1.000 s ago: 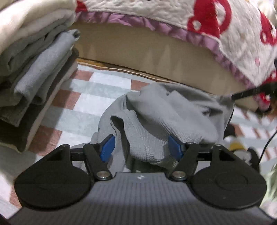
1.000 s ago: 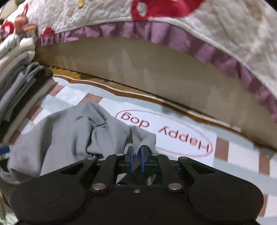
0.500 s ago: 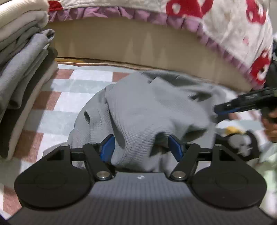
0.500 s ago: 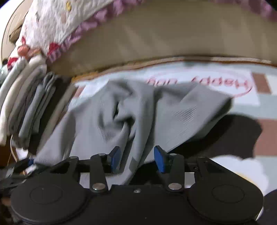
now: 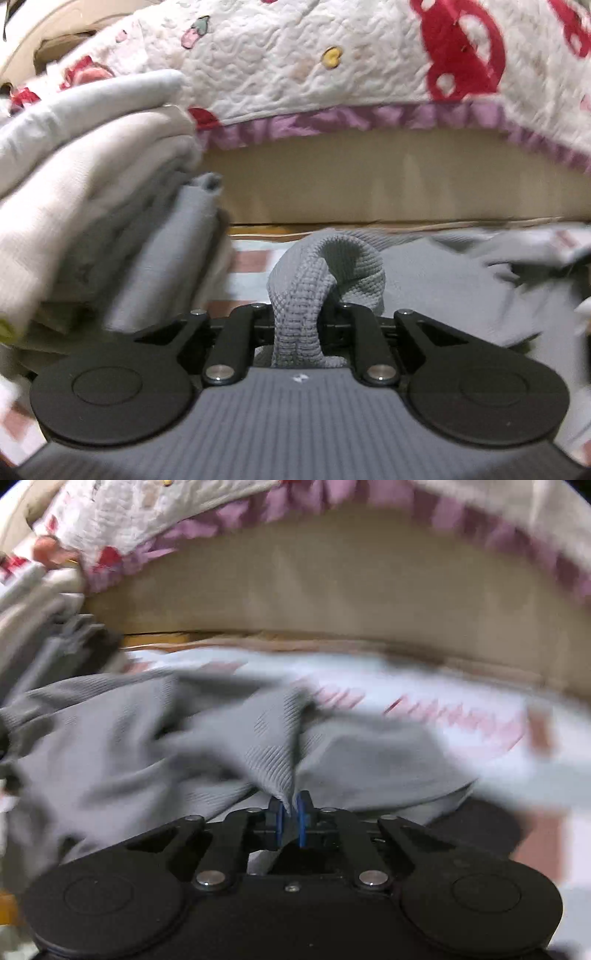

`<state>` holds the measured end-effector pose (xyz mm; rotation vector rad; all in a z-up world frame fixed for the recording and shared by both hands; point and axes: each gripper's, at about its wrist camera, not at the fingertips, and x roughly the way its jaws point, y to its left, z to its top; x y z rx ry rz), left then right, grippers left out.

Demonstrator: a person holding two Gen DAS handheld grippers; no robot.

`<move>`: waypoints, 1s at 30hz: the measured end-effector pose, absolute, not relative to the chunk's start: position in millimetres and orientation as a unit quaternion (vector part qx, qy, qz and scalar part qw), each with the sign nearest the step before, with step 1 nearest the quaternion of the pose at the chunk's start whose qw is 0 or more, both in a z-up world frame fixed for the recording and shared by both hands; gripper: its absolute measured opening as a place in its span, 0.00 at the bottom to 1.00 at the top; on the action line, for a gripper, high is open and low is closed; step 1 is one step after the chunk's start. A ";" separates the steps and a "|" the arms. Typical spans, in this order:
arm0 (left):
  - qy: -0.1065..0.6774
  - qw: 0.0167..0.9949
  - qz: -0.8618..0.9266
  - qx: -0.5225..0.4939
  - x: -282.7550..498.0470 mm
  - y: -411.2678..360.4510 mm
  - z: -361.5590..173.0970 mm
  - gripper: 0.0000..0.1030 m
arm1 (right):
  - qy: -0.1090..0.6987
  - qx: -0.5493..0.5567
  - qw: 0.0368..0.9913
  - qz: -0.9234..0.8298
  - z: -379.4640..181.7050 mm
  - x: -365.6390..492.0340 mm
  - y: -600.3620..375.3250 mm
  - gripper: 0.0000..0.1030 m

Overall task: Fold clothes
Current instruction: 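Raise the shirt with both grippers and shake it out to spread it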

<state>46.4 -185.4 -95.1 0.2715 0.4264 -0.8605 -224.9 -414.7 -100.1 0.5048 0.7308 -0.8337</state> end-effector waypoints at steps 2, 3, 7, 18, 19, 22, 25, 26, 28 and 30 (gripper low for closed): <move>0.228 0.875 -0.416 0.093 57.3 -176.6 -94.9 0.12 | 0.336 0.201 0.820 -0.418 -79.8 -222.8 -424.0 0.05; 0.226 0.878 -0.414 0.085 58.9 -173.8 -93.2 0.12 | 0.331 0.183 0.820 -0.430 -69.2 -222.0 -428.3 0.05; 0.196 0.894 -0.397 0.070 61.3 -164.4 -85.6 0.12 | 0.321 0.115 0.811 -0.475 -37.5 -226.0 -431.2 0.00; 0.151 0.940 -0.304 -0.029 80.3 -113.1 -56.3 0.11 | 0.326 0.276 0.784 -0.450 -79.7 -268.2 -441.7 0.38; 0.155 0.941 -0.299 -0.031 83.7 -107.7 -57.5 0.11 | 0.332 0.294 0.780 -0.443 -88.8 -269.8 -443.7 0.38; 0.176 0.934 -0.309 -0.024 87.1 -106.6 -68.4 0.11 | 0.333 0.353 0.770 -0.415 -112.4 -275.1 -450.3 0.38; 0.197 0.923 -0.330 -0.035 86.5 -109.6 -73.3 0.11 | 0.300 0.401 0.769 -0.398 -122.0 -274.7 -456.9 0.40; 0.203 0.918 -0.338 -0.039 86.5 -111.6 -74.0 0.11 | 0.288 0.410 0.770 -0.395 -123.4 -273.6 -459.8 0.44; 0.210 0.913 -0.348 -0.044 87.2 -111.1 -77.2 0.11 | 0.268 0.420 0.775 -0.389 -125.6 -270.7 -466.6 0.53; 0.216 0.912 -0.348 -0.039 88.2 -111.3 -80.6 0.11 | 0.262 0.442 0.771 -0.375 -133.8 -266.2 -475.4 0.56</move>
